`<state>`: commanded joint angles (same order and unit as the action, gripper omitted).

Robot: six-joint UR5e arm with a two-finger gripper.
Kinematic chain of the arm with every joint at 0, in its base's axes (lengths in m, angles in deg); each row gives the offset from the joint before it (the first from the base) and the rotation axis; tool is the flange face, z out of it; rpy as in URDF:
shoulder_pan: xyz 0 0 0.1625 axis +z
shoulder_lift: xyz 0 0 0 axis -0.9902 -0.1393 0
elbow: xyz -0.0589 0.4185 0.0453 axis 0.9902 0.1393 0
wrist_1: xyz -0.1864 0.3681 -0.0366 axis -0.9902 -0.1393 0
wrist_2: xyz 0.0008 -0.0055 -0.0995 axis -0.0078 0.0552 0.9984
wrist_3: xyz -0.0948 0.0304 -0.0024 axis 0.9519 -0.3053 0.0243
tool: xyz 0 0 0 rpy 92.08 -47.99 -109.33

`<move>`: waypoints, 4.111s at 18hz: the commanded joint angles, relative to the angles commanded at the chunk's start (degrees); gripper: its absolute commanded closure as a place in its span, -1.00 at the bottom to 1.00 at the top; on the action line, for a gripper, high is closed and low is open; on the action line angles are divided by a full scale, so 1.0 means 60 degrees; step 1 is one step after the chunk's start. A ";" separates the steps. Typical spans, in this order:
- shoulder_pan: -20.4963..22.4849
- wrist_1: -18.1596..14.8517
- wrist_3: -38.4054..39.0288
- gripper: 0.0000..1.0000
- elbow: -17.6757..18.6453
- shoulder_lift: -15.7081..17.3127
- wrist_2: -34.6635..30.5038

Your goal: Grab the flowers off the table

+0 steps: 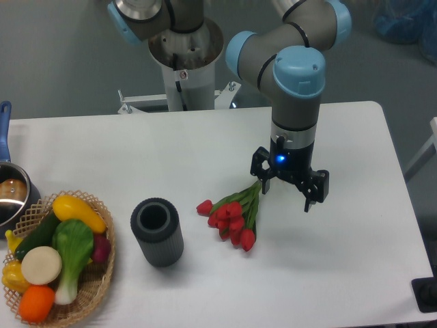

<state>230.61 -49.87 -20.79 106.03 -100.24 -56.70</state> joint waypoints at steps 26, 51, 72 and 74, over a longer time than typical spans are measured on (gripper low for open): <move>0.0337 0.0571 -0.1626 -1.00 0.2489 0.0366 -0.1682; 0.0278 0.0718 -0.1406 -0.03 0.2900 -0.0659 -0.0600; 0.0674 0.0645 -0.1392 0.70 0.1042 0.0029 0.0790; 0.0747 0.0616 -0.1392 0.70 0.0734 0.0190 0.1170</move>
<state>235.09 -46.18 -29.14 110.44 -99.10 -49.68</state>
